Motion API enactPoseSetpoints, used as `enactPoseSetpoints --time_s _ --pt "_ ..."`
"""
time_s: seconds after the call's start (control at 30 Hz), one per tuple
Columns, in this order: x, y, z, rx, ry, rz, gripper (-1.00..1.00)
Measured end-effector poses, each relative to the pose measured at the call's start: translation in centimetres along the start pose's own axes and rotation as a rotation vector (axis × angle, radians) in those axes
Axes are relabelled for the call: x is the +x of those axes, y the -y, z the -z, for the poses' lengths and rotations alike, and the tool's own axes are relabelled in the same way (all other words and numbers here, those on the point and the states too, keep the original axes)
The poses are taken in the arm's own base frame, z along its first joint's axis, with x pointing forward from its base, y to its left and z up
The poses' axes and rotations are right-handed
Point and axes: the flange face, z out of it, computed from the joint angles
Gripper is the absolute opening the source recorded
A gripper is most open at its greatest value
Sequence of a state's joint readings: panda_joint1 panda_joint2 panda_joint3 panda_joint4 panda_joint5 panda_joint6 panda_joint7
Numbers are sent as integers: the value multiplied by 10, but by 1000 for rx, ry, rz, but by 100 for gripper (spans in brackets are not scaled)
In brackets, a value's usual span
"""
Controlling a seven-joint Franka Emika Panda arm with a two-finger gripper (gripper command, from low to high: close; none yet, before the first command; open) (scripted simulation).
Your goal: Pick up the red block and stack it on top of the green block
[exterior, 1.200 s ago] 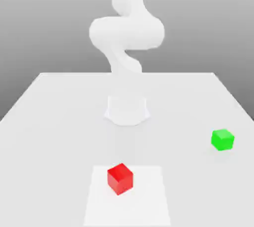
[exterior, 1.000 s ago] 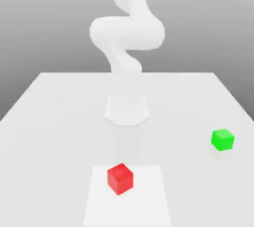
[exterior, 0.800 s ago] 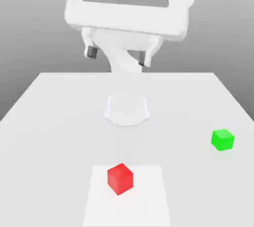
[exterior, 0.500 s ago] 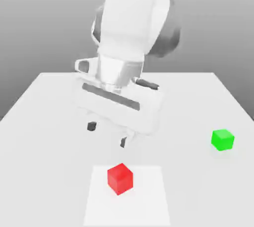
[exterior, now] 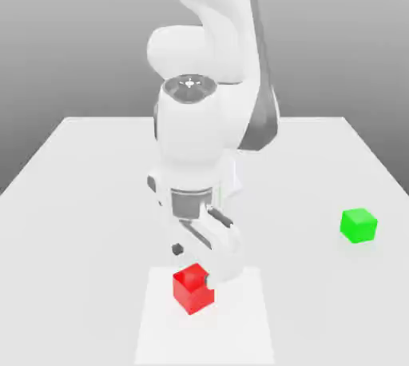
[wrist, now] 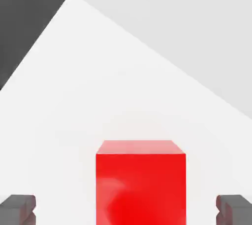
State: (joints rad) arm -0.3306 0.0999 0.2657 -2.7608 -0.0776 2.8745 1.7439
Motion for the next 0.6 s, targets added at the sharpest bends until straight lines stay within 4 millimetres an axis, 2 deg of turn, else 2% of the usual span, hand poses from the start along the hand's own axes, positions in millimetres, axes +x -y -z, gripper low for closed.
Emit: enactPoseSetpoints --time_s 0.27,0.3,0.5,0.6 --pt "1 -7 -40 -12 -4 4 0" --pt "2 -8 -44 -15 -6 5 -100" --pt "2 -9 -46 -14 -6 5 -100" --pt "1 -5 -36 -8 -3 3 -100"
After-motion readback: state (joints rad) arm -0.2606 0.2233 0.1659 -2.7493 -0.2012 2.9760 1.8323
